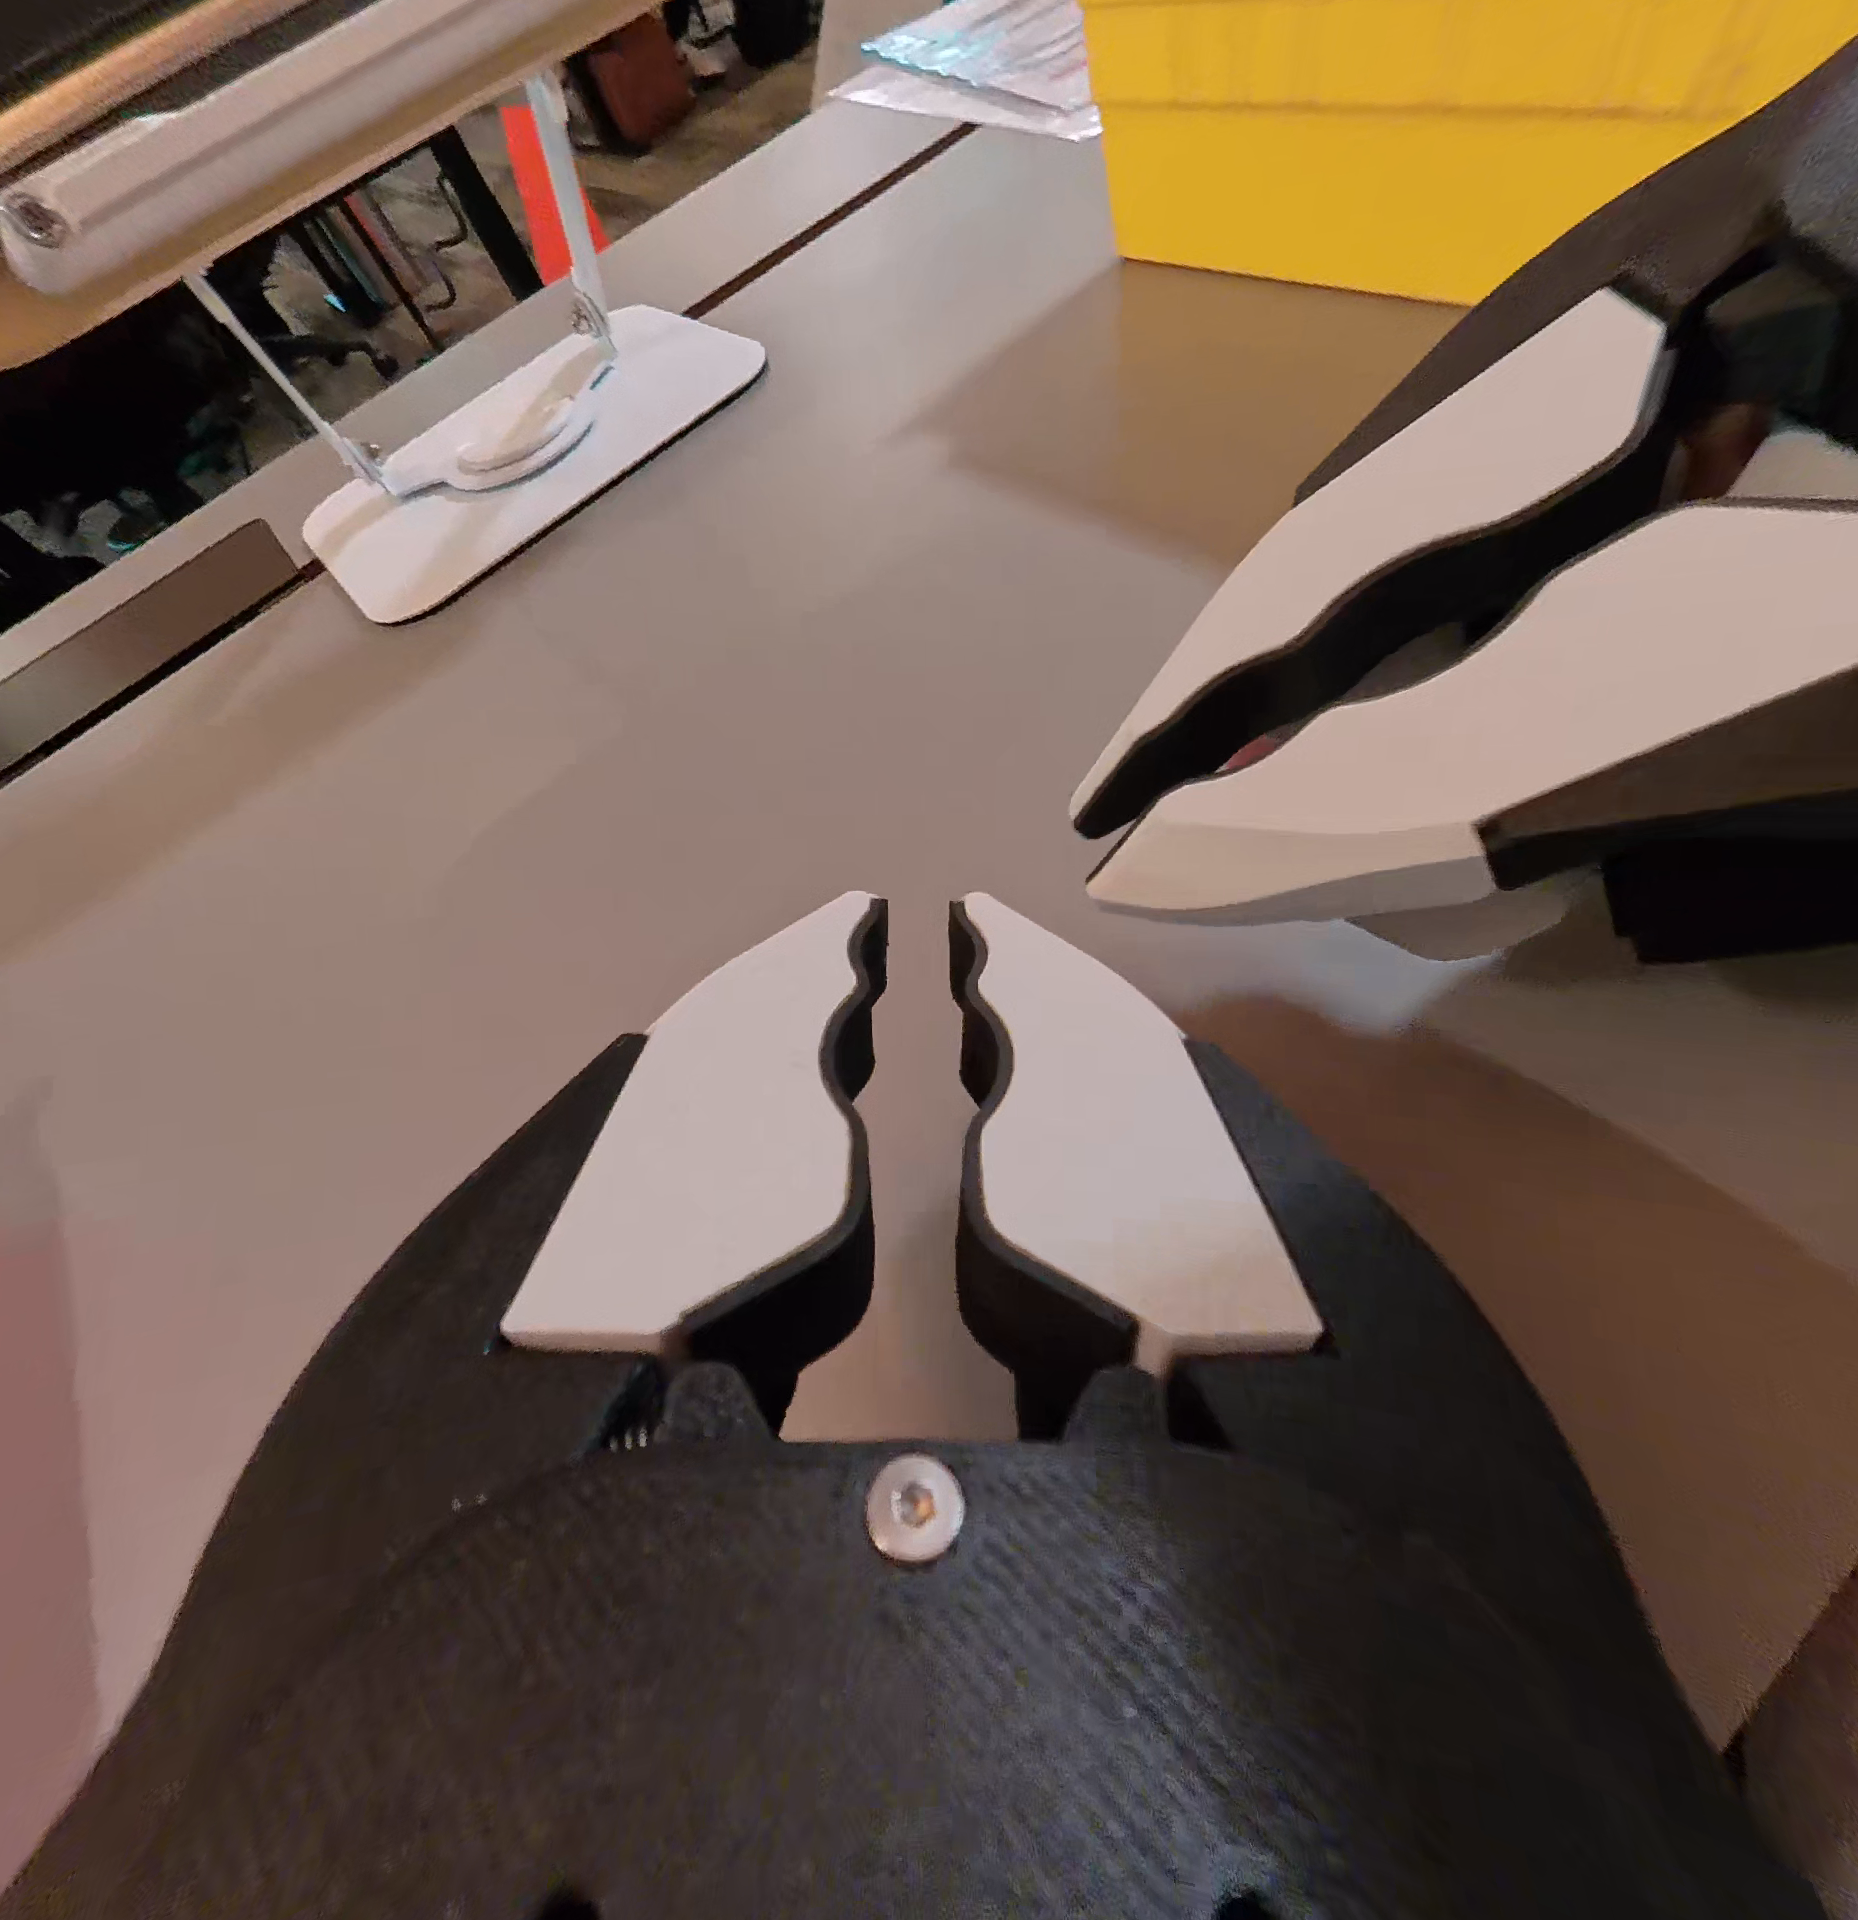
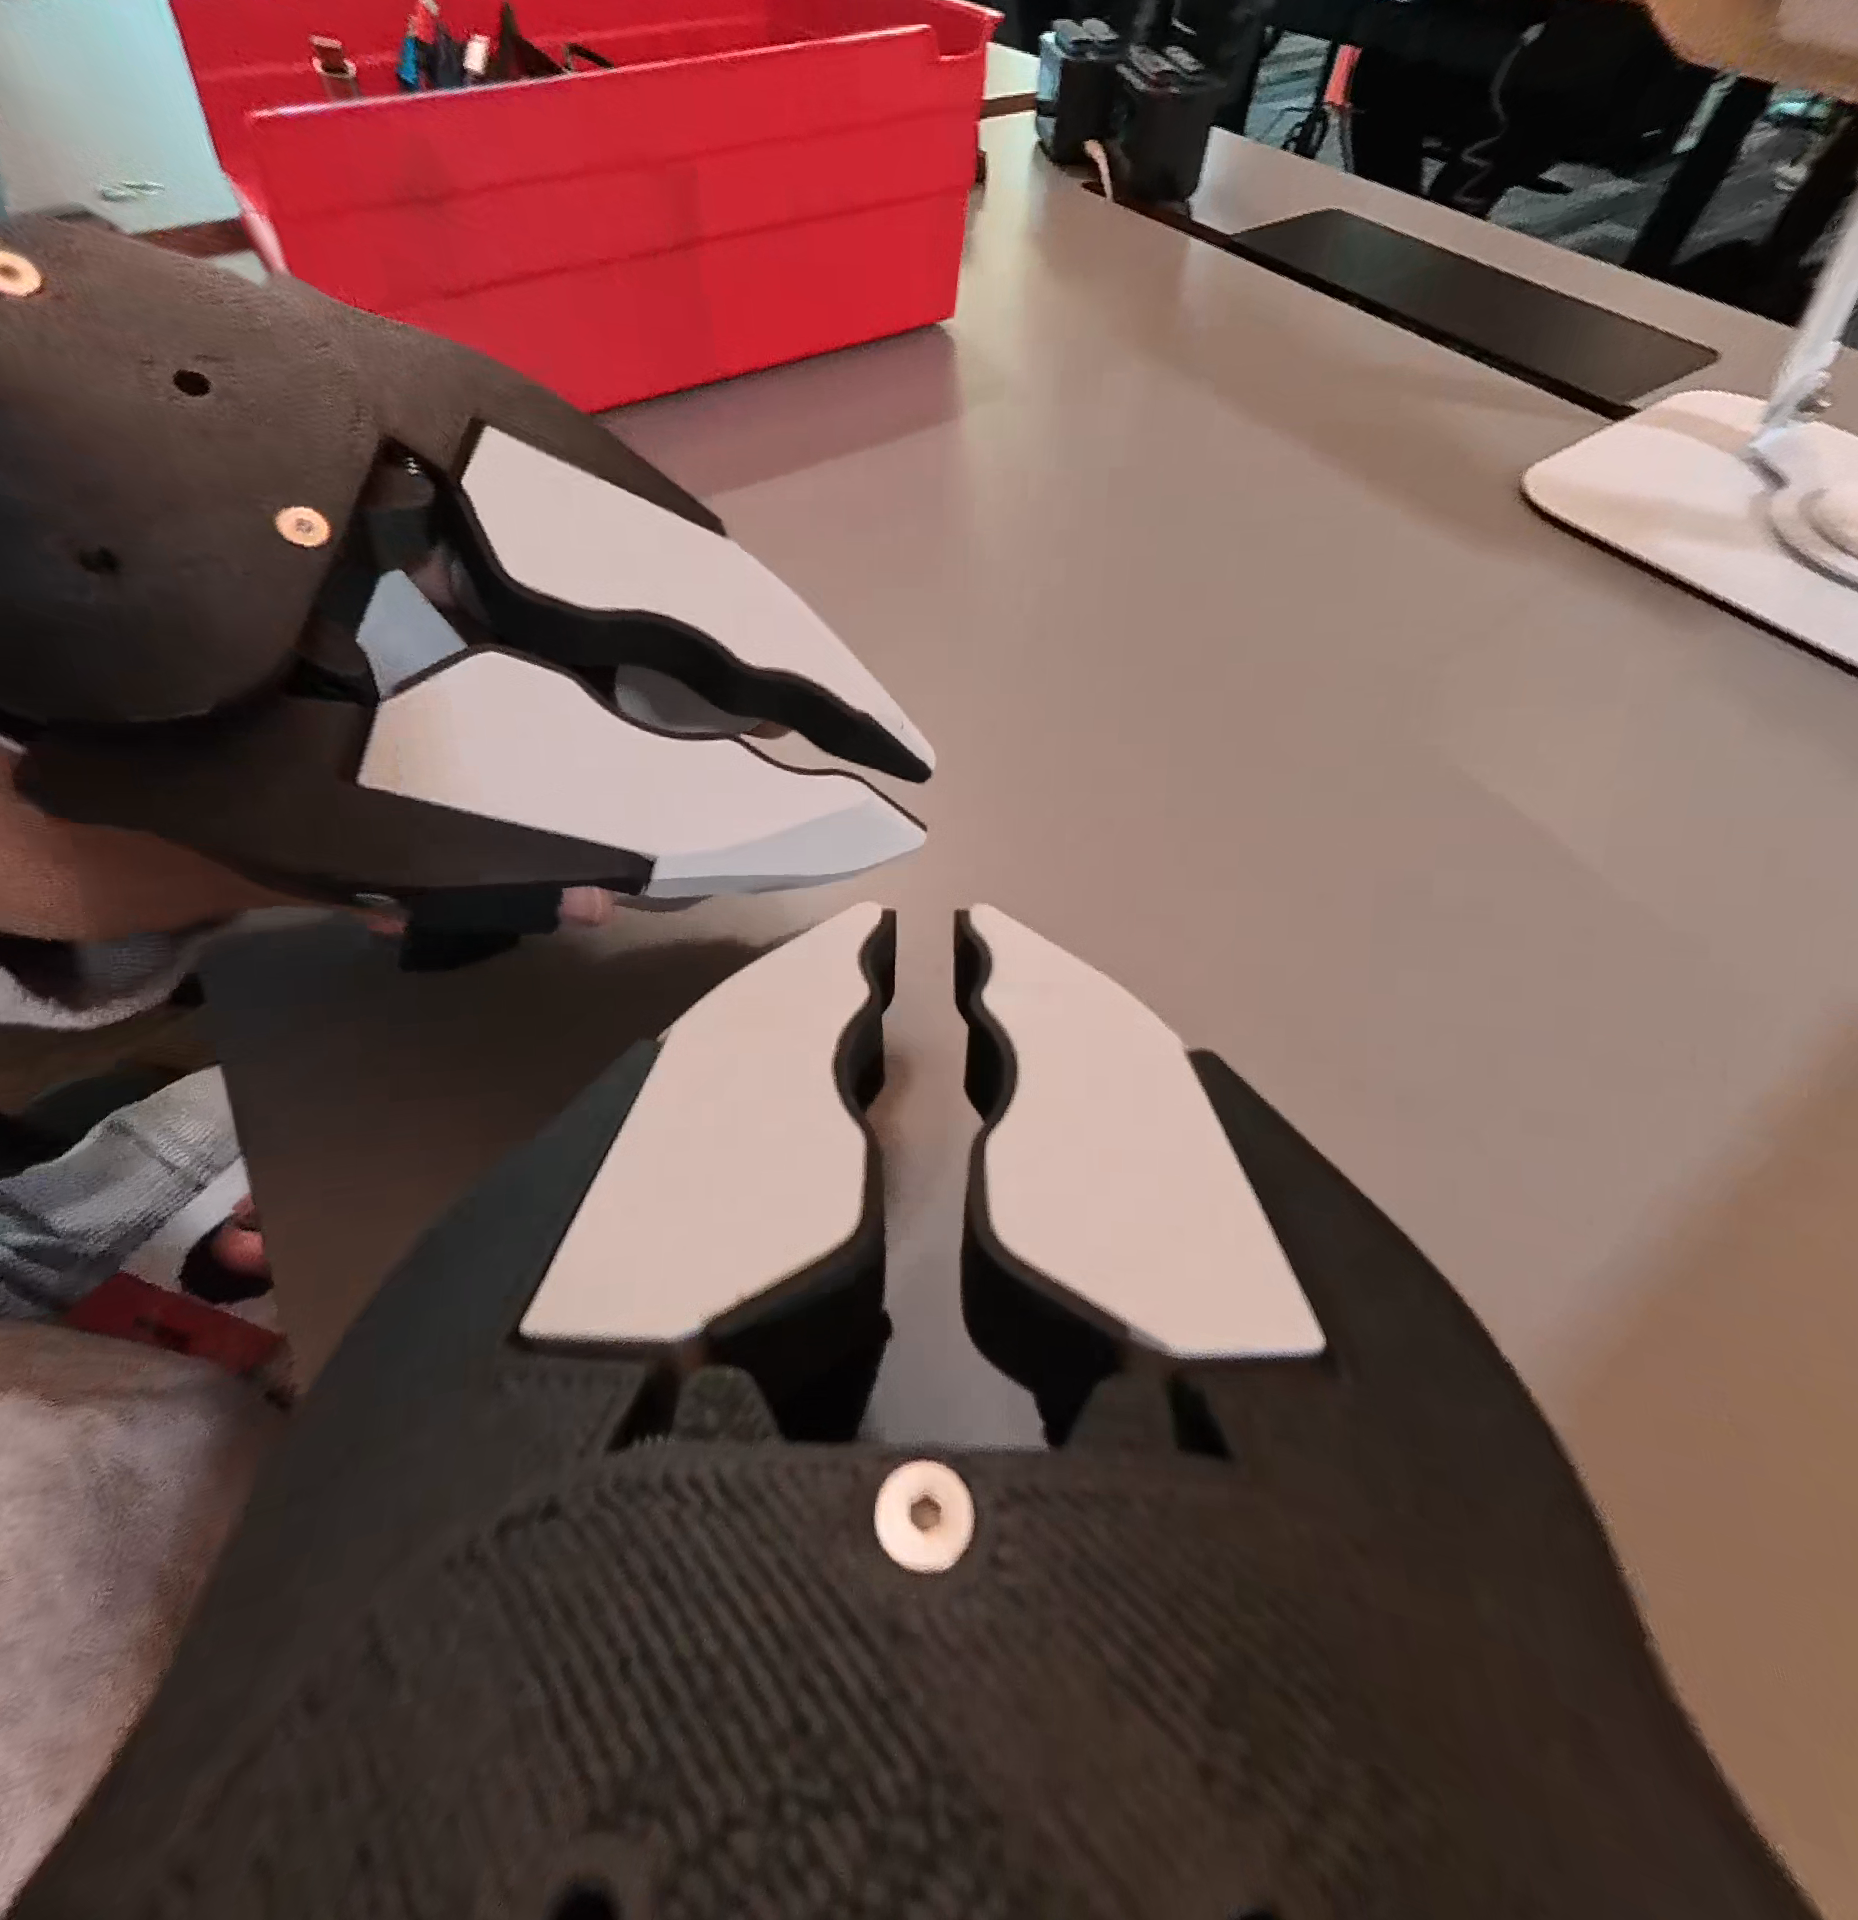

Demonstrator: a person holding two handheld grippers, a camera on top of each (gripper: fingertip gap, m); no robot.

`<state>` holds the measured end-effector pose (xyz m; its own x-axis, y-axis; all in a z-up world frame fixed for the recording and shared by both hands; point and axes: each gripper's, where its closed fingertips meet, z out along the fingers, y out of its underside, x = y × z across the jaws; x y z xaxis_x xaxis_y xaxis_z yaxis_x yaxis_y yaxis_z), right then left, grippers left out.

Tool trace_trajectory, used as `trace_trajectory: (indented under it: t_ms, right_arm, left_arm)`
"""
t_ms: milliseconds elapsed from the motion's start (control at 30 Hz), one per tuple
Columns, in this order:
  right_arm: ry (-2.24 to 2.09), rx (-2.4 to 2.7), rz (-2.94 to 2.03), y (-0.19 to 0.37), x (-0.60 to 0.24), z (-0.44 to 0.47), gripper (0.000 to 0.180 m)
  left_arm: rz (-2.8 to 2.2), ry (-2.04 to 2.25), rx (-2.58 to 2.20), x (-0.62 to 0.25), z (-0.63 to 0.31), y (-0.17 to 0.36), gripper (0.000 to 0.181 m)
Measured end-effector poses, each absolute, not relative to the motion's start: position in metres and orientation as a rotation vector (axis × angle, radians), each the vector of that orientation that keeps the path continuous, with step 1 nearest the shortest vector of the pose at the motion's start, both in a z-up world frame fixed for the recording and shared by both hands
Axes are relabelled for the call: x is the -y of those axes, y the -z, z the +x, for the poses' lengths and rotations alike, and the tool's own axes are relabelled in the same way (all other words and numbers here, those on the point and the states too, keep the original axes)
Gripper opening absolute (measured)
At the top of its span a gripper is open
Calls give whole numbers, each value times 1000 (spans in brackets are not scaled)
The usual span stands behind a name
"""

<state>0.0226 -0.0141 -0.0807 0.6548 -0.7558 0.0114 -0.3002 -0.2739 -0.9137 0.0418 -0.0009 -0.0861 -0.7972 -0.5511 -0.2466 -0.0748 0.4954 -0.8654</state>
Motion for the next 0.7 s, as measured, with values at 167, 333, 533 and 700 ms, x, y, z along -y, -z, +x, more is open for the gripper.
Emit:
trace_trajectory:
  t_ms: [167, 333, 533, 700]
  right_arm:
    - [453, -820, -1838, 80, -3, 25, 11]
    - [397, -813, -1830, 80, -12, 26, 11]
    - [397, -802, -1841, 80, -15, 23, 11]
    - [397, -818, -1834, 80, -12, 23, 11]
  left_arm:
    - [-563, 1273, -2200, -16, 39, 82, 15]
    - [-605, 1263, -2189, -27, 40, 84, 17]
    - [-612, 1279, -2192, -27, 40, 83, 17]
    - [-595, 1304, -2200, -20, 38, 82, 18]
